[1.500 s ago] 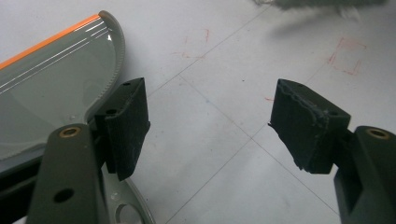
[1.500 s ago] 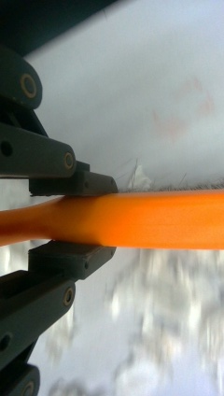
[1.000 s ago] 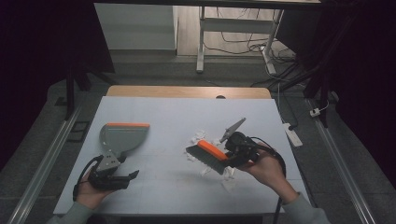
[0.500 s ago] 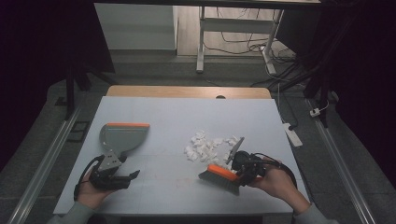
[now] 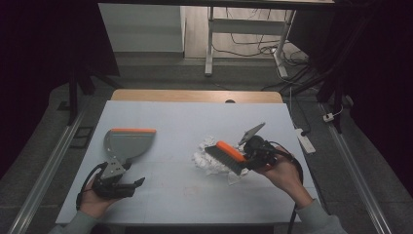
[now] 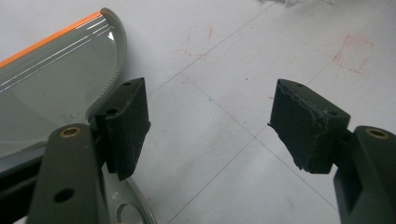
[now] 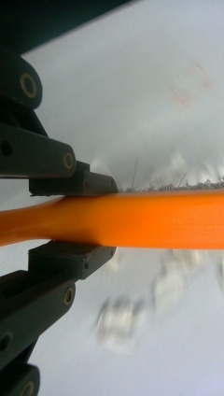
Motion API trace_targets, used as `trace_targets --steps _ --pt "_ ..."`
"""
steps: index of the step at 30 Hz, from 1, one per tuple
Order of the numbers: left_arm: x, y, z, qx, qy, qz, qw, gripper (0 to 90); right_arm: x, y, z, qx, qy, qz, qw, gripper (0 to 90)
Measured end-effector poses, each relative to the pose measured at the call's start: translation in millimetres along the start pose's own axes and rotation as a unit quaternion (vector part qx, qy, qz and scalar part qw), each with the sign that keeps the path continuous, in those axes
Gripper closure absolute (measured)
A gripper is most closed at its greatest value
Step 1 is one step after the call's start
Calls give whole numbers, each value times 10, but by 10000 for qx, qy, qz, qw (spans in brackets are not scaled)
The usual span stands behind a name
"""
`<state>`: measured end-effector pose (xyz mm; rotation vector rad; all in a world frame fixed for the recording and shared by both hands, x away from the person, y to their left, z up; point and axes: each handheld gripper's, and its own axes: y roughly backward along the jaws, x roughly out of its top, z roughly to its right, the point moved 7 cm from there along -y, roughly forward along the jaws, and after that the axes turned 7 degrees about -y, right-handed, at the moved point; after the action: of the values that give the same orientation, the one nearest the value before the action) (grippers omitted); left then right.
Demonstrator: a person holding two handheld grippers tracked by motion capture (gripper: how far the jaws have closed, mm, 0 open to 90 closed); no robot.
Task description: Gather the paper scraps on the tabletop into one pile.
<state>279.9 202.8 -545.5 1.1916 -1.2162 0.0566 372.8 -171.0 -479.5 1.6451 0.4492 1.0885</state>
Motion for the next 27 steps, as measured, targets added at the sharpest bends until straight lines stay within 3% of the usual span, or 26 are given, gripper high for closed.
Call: trace_targets --steps 3,5,7,10,13,16,20,24,27 --pt "6 0 9 -1 -32 0 10000 288 -7 151 228 -396 -594 152 9973 694" --pt "7 1 9 3 -39 4 10000 288 -43 200 431 -656 -998 96 9928 694" --pt "5 3 4 5 -36 3 10000 288 -87 198 634 -836 -1436 -40 9861 694" --pt "2 2 2 4 -25 4 10000 289 -148 102 912 -1076 -1894 -391 9752 694" --pt "1 1 2 8 -31 2 10000 289 -170 -21 1059 -1152 -2055 -655 9696 694" --pt "-3 1 -1 13 -20 9 10000 289 -193 -147 1161 -1320 -2070 -936 9649 694" --pt "-7 -2 -7 3 -16 -5 10000 289 -136 -220 1159 -1159 -2137 -1016 9647 695" --pt "0 -3 8 0 -44 -1 10000 290 -2 -308 1002 -1158 -1831 -1292 9677 695" --pt "-1 -2 8 -1 -44 -1 10000 290 120 -386 832 -1053 -1569 -1418 9717 695"
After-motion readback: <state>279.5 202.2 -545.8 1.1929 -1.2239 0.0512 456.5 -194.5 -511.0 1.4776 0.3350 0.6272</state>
